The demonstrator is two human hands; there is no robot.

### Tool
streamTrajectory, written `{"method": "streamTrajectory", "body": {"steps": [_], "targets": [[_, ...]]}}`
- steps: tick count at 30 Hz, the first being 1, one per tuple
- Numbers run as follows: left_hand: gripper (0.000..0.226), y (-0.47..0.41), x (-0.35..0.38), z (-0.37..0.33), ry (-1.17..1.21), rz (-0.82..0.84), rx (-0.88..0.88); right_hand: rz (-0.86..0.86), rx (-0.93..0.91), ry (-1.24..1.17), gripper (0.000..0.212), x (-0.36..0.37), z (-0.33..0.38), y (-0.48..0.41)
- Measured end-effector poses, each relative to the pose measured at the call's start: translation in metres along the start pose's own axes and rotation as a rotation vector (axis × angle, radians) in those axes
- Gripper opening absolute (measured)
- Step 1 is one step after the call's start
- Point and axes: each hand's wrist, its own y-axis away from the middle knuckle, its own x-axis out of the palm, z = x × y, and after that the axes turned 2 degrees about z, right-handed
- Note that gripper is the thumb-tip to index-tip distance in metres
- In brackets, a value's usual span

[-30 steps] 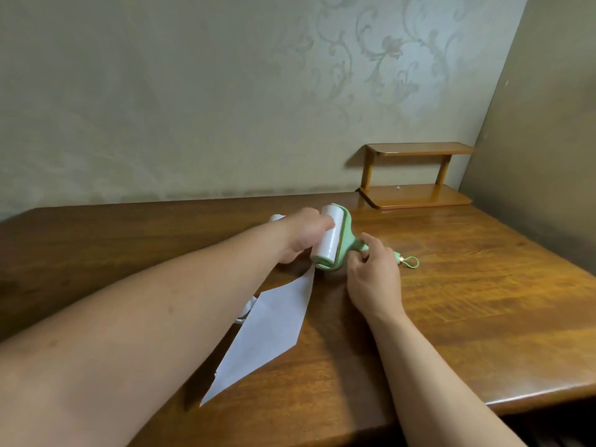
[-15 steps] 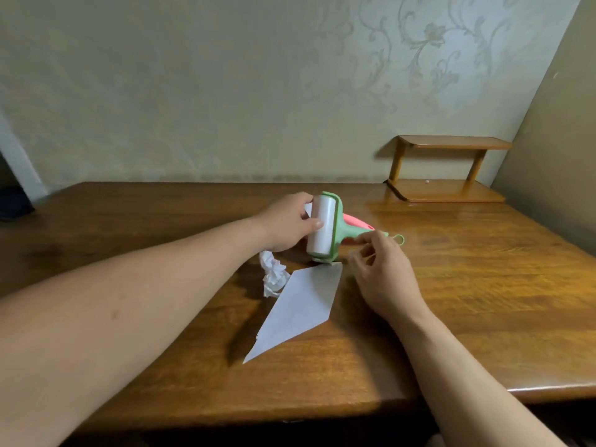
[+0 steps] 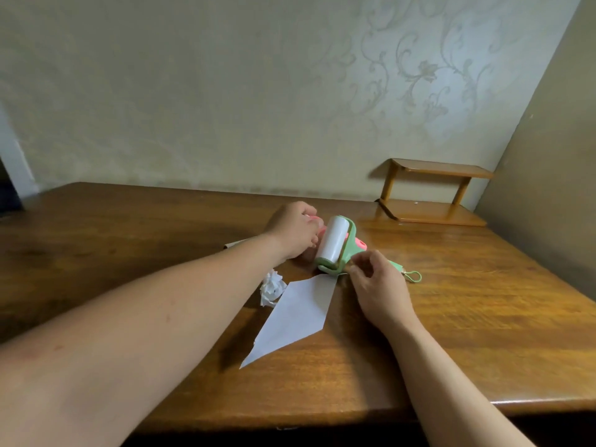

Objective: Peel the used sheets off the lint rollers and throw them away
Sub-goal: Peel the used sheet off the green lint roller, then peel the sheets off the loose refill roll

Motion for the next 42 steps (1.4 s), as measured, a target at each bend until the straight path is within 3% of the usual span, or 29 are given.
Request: {"method": "streamTrajectory", "body": {"steps": [3,6,12,14,17,19,21,23,26,28,31,36,39,42], "targets": [[0.018,0.023,-0.020,0.001,-0.056,-0.071,0.082,0.054,-0.019,0.128,0.015,0.004,-0.001,-0.005],[0.009,0.060,-0.039,0.013,-0.183,-0.005,0.154,0.060,-0.066,0.238,0.005,0.008,-0.001,-0.011],[0.009,0.112,-0.054,0.050,-0.256,-0.019,0.192,0.102,-0.111,0.185,0.016,0.007,0.005,-0.006],[0.026,0.118,-0.056,0.060,-0.277,-0.007,0.194,0.153,-0.115,0.065,0.019,0.004,0.011,0.004],[0.090,0.121,-0.060,0.068,-0.441,0.199,0.173,0.268,-0.087,-0.205,0.013,0.006,0.029,0.021],[0.115,0.121,-0.059,0.069,-0.532,0.293,0.199,0.381,-0.050,-0.457,0.009,0.012,0.046,0.027],[0.103,0.121,-0.057,0.068,-0.501,0.293,0.265,0.513,-0.023,-0.687,0.008,0.022,0.062,0.029],[0.068,0.123,-0.055,0.067,-0.419,0.247,0.310,0.586,-0.002,-0.767,0.008,0.032,0.074,0.027],[0.035,0.122,-0.054,0.068,-0.399,0.148,0.284,0.499,-0.015,-0.628,0.016,0.044,0.080,0.024],[0.024,0.123,-0.054,0.069,-0.369,0.098,0.240,0.426,-0.127,-0.431,0.010,0.050,0.080,0.027],[0.023,0.122,-0.056,0.069,-0.380,0.042,0.202,0.404,-0.433,-0.157,0.004,0.056,0.075,0.036],[0.023,0.122,-0.057,0.066,-0.366,0.059,0.095,0.476,-0.544,0.056,0.023,0.056,0.073,0.043],[0.039,0.126,-0.056,0.064,-0.492,0.129,0.132,0.435,-0.338,-0.065,0.013,0.050,0.076,0.032],[0.029,0.125,-0.053,0.066,-0.649,0.117,0.189,0.447,-0.115,-0.251,0.012,0.048,0.078,0.023]]}}
